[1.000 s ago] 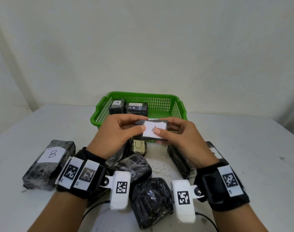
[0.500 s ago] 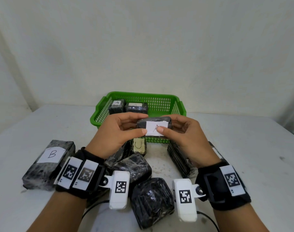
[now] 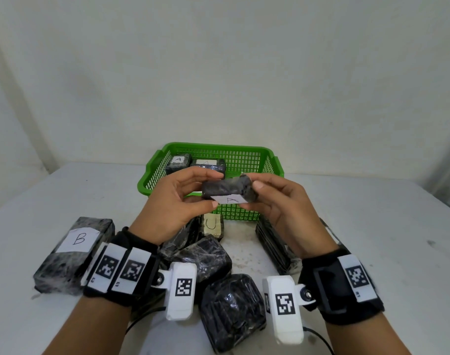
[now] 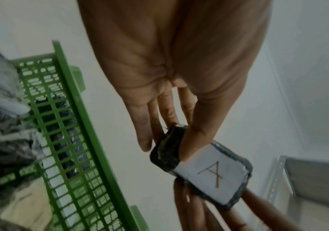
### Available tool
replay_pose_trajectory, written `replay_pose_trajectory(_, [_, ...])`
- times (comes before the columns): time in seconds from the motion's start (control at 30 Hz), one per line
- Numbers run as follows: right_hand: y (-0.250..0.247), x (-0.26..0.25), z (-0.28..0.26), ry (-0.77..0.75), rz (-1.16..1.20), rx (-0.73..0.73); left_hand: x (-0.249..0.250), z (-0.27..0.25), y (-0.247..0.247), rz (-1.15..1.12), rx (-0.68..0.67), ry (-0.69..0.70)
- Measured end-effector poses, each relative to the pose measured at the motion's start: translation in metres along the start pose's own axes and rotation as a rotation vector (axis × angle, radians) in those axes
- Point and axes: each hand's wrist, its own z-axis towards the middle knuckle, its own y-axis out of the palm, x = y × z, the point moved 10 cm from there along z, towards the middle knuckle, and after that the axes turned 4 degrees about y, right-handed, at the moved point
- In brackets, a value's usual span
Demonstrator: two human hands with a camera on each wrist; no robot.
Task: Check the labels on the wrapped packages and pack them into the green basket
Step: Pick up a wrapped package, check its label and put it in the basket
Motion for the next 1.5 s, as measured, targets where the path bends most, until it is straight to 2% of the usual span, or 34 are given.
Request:
replay_pose_trajectory(0.2, [0.003, 0.0, -0.001, -0.044, -0.112, 0.001, 0.004, 0.0, -0.002, 0.054, 0.018, 0.005])
replay_pose_trajectory(0.4, [0.018, 0.025, -0.001, 0.177, -0.027, -0.063, -0.001, -0.002, 0.011, -0.003, -0.001, -0.031])
replay_pose_trajectory(0.6, [0.004, 0.016, 0.0, 0.076, -0.158, 0.051, -0.001, -0.005, 0.022, -0.025, -0.126, -0.107])
replay_pose_trajectory(0.8, [0.007, 0.021, 0.0, 0.124, -0.135, 0.013, -0.008, -0.003, 0.008, 0.024, 0.002, -0.152])
replay_pose_trajectory(1.0, [-0.002, 0.008, -0.003, 0.048, -0.246, 0.092, -0.01, -0.005, 0.016, 0.012, -0.048, -0.178])
replay_pose_trajectory(1.17, [0.008, 0.02, -0.003, 0.129, -0.268, 0.004, -0.011, -0.003, 0.008, 0.031, 0.018, -0.163])
replay_pose_trajectory(1.33, [0.004, 0.018, -0.003, 0.119, -0.276, 0.052, -0.013, -0.004, 0.015, -0.023, -0.031, -0.166])
replay_pose_trajectory(1.5, [0.011, 0.021, -0.004, 0.149, -0.208, -0.016, -0.012, -0.002, 0.006, -0.005, 0.003, -0.145])
